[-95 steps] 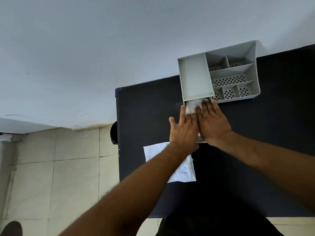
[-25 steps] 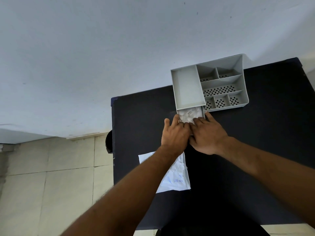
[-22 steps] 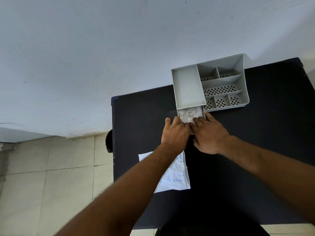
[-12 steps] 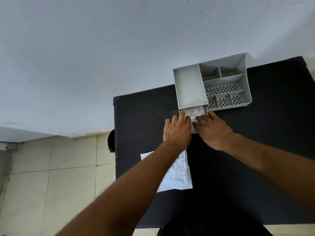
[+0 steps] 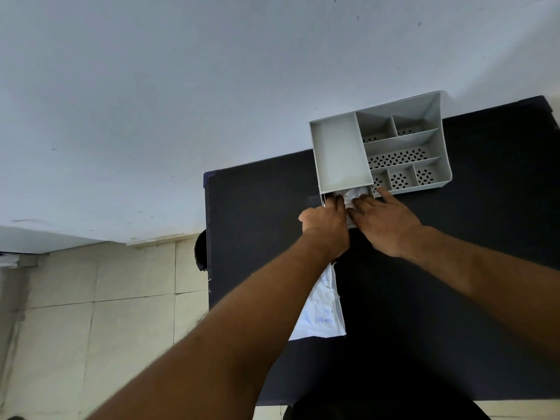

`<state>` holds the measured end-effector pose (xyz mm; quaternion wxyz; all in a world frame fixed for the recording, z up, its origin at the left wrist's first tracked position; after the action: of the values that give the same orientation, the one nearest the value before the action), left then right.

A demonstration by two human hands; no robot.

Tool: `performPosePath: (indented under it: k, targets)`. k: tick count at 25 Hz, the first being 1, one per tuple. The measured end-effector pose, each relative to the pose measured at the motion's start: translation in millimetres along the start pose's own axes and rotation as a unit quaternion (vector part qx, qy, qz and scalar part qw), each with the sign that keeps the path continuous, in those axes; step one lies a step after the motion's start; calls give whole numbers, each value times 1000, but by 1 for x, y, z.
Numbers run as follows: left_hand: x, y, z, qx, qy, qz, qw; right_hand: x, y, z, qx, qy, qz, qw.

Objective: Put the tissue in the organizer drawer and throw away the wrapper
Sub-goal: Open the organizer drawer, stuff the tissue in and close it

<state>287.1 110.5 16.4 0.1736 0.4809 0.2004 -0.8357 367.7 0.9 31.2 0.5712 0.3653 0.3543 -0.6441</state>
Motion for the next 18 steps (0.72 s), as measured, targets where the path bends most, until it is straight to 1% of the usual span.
performPosePath:
  k: [2,4,8,10,11,15,18]
  targets:
    - [-1,-2,-2,0,7,4,1000,2,-1,0,5,22,-2,1000]
    - [0,-3,1,6,36,9,999,7,-2,1,10,54,-7,998]
    - [11,-6,16,34,144,13,989,18,-3,1,4,88,-33,996]
    - [18,-9,20,52,198,11,979,21,-2,-2,-5,91,-33,995]
    - [20,-11,20,60,211,17,976,21,-3,-4,-9,87,-32,996]
    - [23,-18,22,74,200,31,977,18,-4,-4,-7,69,-22,997]
    - [17,-15,22,62,156,35,985,14,-3,-3,-1,64,-15,998]
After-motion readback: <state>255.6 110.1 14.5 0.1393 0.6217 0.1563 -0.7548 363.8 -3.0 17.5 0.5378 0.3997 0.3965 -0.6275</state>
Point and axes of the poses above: each hand's wrist, its own z-axis away from the middle knuckle, its own x-axis out of the palm, y = z × x, the point moved 1 cm from there along -z, towards the middle knuckle, and after that the axes turned 12 degrees about -x, right-handed, at the moved point
